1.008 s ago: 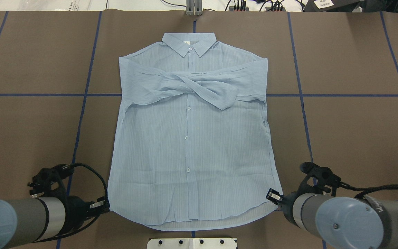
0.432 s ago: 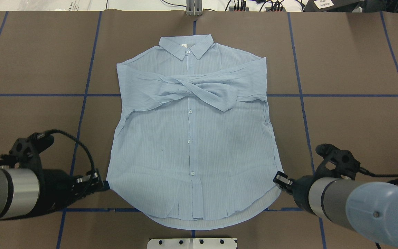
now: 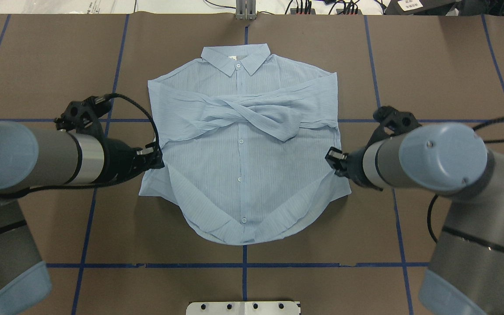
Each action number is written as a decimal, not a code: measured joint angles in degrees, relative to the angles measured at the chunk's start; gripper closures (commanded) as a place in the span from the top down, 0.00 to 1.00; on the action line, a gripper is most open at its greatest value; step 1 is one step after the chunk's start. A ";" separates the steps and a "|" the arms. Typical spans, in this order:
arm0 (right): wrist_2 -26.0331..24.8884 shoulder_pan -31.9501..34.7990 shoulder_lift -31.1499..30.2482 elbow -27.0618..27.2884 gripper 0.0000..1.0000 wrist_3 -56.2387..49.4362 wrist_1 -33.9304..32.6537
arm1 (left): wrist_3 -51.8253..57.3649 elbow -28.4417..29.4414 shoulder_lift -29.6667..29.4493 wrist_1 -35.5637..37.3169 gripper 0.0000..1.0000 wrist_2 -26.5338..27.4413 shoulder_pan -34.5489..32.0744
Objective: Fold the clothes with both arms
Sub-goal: 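Lift the hem with both grippers and fold it toward the collar, then open both grippers and draw the right gripper back from the shirt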
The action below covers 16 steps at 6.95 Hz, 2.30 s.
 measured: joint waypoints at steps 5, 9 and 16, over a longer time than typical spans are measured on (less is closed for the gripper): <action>3.64 14.17 13.17 -25.51 0.00 -14.47 5.07 | 7.94 16.64 -7.81 -6.74 0.00 -0.16 -10.29; 3.77 16.24 22.94 -48.96 0.00 -16.58 18.48 | 14.70 37.01 -13.87 -19.01 0.00 0.21 -15.11; 3.54 17.05 26.88 -61.82 0.68 -18.70 28.22 | 17.66 52.22 -18.01 -27.31 0.47 1.79 -15.73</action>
